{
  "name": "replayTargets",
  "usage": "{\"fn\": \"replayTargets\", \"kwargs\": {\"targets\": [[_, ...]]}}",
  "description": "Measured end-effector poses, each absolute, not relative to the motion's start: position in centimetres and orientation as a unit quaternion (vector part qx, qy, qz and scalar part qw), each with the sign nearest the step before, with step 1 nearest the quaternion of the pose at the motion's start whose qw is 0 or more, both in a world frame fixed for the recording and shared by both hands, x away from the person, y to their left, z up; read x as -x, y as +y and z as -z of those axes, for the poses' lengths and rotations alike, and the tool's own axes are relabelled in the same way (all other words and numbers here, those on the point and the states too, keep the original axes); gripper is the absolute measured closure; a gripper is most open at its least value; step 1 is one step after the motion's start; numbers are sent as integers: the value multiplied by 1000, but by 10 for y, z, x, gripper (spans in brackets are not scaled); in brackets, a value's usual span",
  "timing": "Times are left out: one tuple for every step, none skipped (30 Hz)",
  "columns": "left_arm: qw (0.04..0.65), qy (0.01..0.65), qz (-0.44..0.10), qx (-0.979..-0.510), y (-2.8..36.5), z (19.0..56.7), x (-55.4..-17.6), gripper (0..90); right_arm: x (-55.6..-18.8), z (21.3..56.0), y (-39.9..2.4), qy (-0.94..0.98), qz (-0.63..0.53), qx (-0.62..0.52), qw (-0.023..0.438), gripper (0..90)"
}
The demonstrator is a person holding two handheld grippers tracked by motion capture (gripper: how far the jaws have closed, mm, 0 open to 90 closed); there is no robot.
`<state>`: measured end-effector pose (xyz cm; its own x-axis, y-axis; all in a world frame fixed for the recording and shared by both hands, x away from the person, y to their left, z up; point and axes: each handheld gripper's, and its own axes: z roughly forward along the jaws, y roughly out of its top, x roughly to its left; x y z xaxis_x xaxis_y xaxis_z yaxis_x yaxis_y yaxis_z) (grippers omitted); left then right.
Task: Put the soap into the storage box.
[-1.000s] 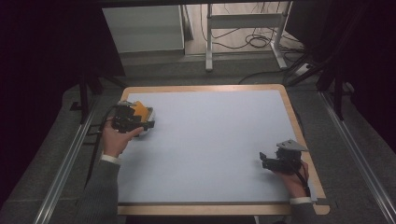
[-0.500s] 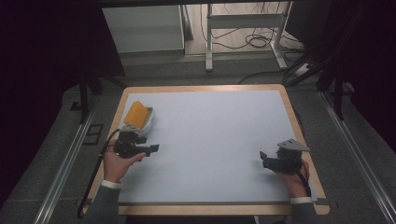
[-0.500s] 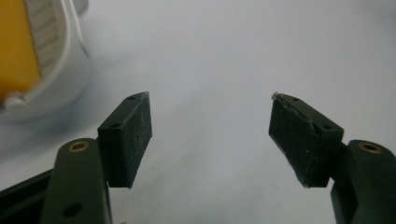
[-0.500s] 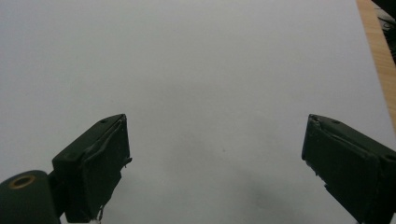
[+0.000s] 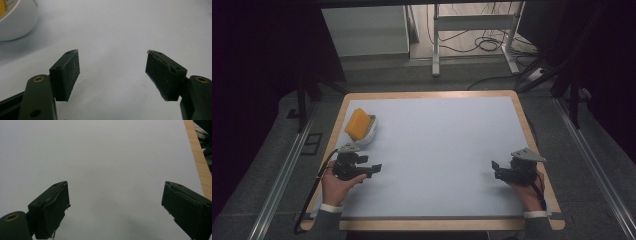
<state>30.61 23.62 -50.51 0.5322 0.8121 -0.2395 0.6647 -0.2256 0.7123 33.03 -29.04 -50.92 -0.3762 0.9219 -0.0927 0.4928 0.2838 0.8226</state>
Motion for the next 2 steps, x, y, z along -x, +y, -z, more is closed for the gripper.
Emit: {"fn": "replayTargets", "kwargs": {"targets": [[398,475,-92,-779,235,505,-305,262,-330,509,-290,745,-367,-473,295,76],[393,475,-95,-782,234,505,-304,246,-330,508,-289,746,-368,-471,296,76]]}}
